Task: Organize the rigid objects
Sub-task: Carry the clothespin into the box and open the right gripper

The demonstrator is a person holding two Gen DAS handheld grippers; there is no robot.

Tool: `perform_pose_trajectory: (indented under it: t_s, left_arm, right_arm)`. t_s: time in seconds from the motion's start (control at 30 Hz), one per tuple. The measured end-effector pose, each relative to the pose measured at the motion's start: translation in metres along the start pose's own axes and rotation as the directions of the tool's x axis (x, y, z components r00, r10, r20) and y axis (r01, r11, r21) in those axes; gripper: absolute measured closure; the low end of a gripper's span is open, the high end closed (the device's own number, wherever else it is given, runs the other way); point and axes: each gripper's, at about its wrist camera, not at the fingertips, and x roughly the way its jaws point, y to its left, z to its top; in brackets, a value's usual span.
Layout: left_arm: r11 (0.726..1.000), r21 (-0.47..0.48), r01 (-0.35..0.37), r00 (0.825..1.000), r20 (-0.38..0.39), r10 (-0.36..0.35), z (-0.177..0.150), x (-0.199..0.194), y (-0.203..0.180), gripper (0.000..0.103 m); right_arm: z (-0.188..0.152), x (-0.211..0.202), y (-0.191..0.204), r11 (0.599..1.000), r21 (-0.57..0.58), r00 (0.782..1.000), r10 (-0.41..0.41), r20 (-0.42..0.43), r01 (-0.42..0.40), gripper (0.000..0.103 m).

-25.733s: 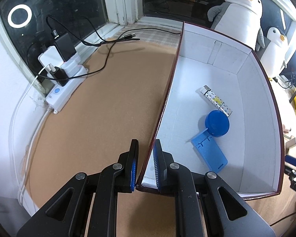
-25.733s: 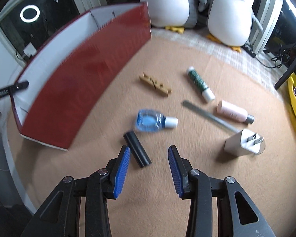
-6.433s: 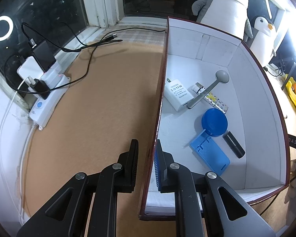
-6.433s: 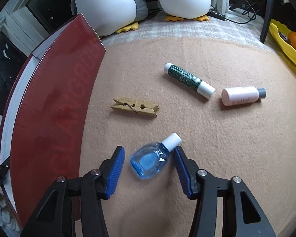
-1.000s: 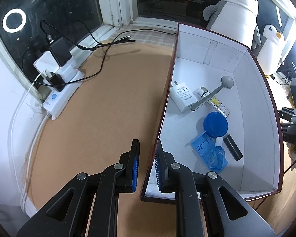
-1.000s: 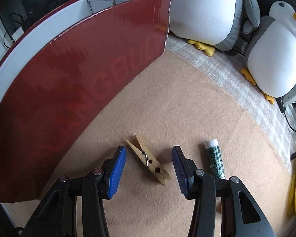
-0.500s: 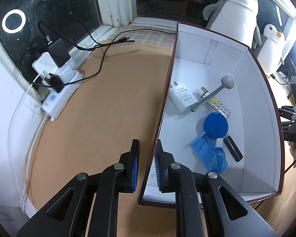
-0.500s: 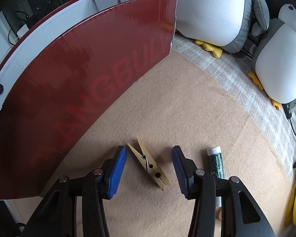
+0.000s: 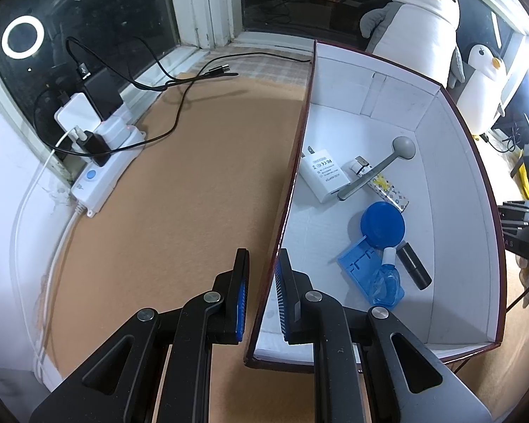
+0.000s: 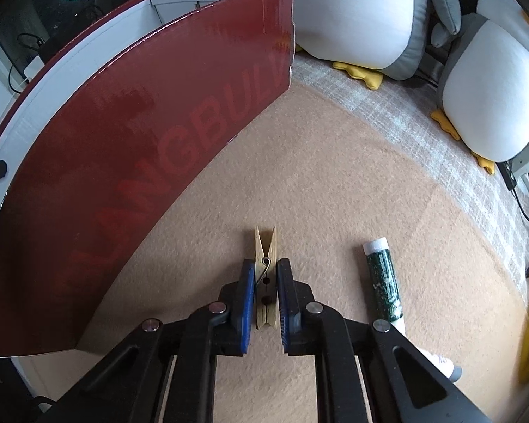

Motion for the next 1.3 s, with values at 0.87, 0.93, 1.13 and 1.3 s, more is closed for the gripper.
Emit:
perform_pose_trajectory:
  t_s: [0.87,0.93,1.13,1.3]
  left_arm:
    - [0.998,0.026,0.057,0.998,0.001,-0.057,0.008,0.022,0.001,0.095]
    - [0.998,0.028,0.057,0.998,0.002,-0.057,0.008,0.022,0.001,0.096]
    - [0.997,0.027,0.066,0.998,0.005,-0.066,0.007,0.023,0.002,0.096]
    - [0.997,0.021,0.068,0.998,0.005,-0.068,0.006,0.023,0.003,0.096]
  right_arm:
    - [0.024,-0.115,0.087,0.985,0.046,0.96,0.151,0.237,-0.167,0.092]
    - [0.033,-0.111,0.102,0.984,0.024,0.958,0.169,0.23,-0.179,0.092]
    - [0.045,-0.095,0.137,0.979,-0.013,0.958,0.204,0.202,-0.206,0.092]
    - [0.053,-0.08,0.155,0.978,-0.025,0.962,0.21,0.172,-0.209,0.092]
